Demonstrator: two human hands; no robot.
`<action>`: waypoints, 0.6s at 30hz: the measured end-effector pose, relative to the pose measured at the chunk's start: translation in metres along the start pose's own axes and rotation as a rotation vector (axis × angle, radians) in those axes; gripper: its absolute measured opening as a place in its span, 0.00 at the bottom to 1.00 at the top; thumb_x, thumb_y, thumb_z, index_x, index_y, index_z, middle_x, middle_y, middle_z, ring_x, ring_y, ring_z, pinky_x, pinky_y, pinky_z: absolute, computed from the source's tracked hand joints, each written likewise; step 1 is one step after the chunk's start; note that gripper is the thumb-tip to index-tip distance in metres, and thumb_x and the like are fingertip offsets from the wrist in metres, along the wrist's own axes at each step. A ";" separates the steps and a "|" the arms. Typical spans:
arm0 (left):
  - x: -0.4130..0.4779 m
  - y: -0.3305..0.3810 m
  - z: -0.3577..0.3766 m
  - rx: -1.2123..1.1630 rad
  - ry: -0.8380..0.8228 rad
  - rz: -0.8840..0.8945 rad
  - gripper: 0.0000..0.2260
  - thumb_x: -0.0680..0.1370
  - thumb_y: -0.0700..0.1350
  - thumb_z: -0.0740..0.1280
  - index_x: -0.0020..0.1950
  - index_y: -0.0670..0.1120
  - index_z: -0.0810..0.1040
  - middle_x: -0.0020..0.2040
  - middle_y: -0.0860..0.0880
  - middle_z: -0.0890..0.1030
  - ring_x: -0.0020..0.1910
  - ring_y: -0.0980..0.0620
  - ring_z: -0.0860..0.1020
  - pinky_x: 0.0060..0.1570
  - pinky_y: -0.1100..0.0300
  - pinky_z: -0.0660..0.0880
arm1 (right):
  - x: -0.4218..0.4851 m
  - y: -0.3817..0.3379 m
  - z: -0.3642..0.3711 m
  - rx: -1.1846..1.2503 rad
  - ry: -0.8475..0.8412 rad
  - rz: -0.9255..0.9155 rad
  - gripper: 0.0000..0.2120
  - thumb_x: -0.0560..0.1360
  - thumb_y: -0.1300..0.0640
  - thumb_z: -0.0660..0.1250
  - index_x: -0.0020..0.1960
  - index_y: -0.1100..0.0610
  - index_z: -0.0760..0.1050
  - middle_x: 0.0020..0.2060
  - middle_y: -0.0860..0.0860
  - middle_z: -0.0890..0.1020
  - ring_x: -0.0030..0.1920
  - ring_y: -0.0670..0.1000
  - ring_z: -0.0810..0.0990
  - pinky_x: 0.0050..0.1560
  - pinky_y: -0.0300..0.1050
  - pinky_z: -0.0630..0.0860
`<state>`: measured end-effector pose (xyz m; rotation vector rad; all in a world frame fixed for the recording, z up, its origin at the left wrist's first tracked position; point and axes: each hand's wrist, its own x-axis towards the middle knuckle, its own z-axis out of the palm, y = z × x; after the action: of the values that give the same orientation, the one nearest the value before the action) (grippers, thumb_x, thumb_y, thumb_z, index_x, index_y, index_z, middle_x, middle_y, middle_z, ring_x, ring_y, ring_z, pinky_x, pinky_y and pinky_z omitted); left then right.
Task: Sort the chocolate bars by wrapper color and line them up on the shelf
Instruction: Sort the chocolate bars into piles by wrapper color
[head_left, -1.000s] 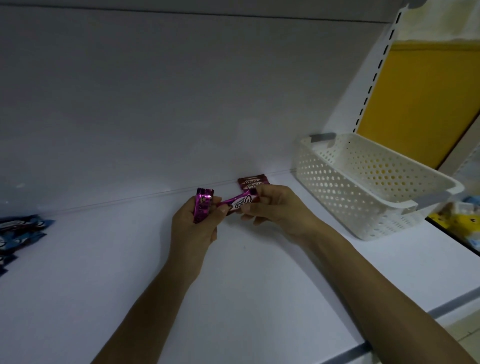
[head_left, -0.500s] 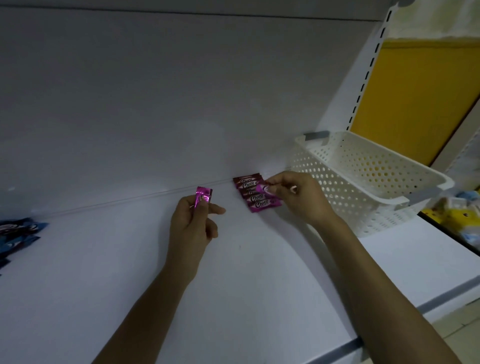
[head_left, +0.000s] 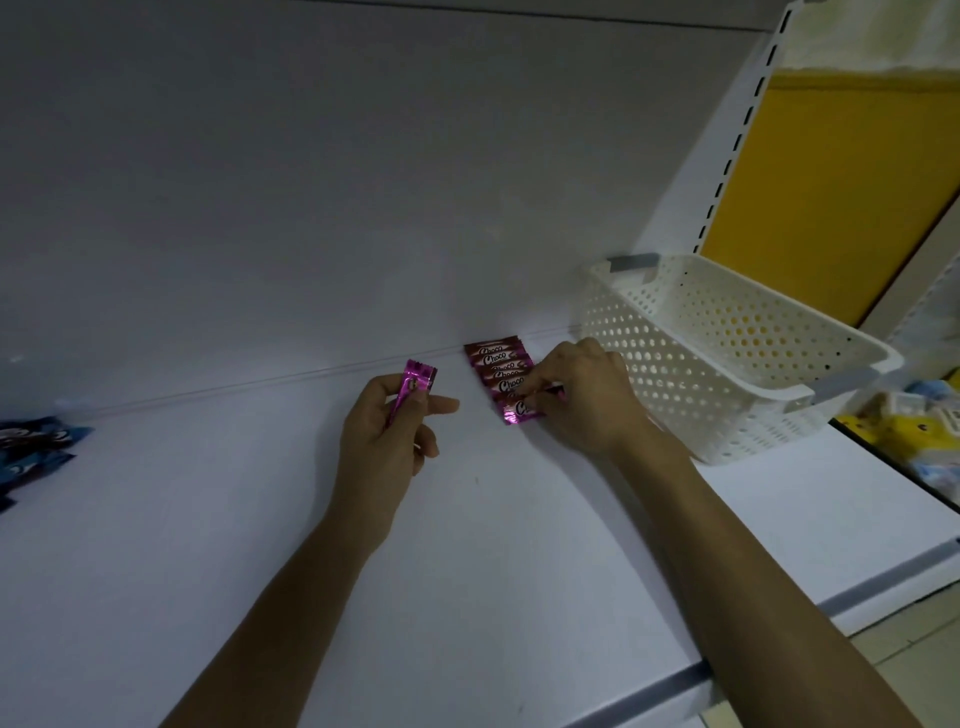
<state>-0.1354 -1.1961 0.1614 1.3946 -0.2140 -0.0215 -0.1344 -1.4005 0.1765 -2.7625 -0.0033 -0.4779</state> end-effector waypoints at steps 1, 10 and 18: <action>0.000 0.000 0.000 -0.011 -0.012 -0.005 0.06 0.81 0.38 0.59 0.51 0.46 0.74 0.43 0.50 0.85 0.26 0.58 0.74 0.22 0.68 0.66 | 0.000 -0.001 0.001 -0.034 0.010 -0.014 0.09 0.73 0.55 0.69 0.50 0.44 0.83 0.49 0.48 0.80 0.54 0.54 0.71 0.51 0.45 0.59; -0.004 0.004 0.003 0.122 -0.125 0.007 0.04 0.80 0.40 0.61 0.49 0.43 0.75 0.43 0.52 0.85 0.30 0.54 0.81 0.25 0.66 0.72 | -0.014 -0.044 -0.004 0.935 -0.150 -0.058 0.08 0.77 0.62 0.66 0.42 0.53 0.80 0.31 0.40 0.81 0.35 0.39 0.78 0.39 0.33 0.71; -0.001 -0.002 0.003 0.134 -0.081 0.004 0.03 0.79 0.39 0.64 0.47 0.44 0.76 0.42 0.48 0.85 0.29 0.54 0.78 0.27 0.65 0.71 | -0.006 -0.037 -0.008 1.243 0.019 0.202 0.06 0.77 0.63 0.65 0.44 0.61 0.80 0.27 0.49 0.78 0.26 0.46 0.73 0.29 0.37 0.69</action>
<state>-0.1366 -1.1989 0.1597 1.5282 -0.2897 -0.0617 -0.1451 -1.3678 0.1932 -1.5180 -0.0117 -0.2827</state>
